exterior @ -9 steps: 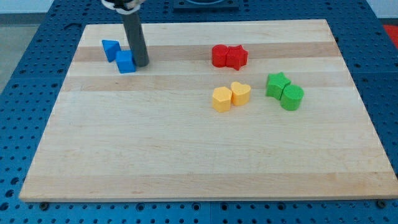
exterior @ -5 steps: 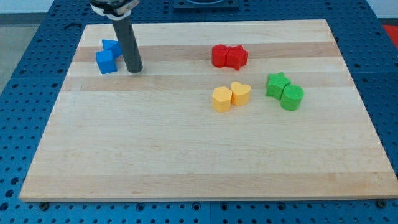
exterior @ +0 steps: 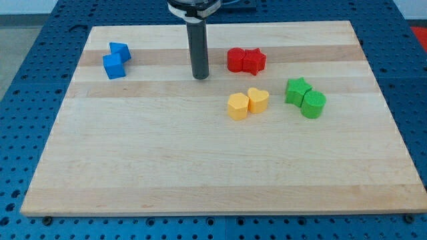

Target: Point your arm towards center

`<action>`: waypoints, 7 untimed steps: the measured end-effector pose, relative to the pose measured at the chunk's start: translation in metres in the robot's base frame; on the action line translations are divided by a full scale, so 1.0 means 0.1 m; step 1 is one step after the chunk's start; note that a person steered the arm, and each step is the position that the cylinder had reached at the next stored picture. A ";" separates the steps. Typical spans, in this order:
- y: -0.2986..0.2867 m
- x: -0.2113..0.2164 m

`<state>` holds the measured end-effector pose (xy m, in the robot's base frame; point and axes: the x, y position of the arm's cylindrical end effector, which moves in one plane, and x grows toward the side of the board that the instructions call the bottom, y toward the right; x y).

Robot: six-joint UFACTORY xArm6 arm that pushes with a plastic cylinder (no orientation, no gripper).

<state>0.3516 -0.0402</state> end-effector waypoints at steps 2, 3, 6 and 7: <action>0.00 0.00; 0.12 -0.01; 0.31 0.30; 0.49 0.30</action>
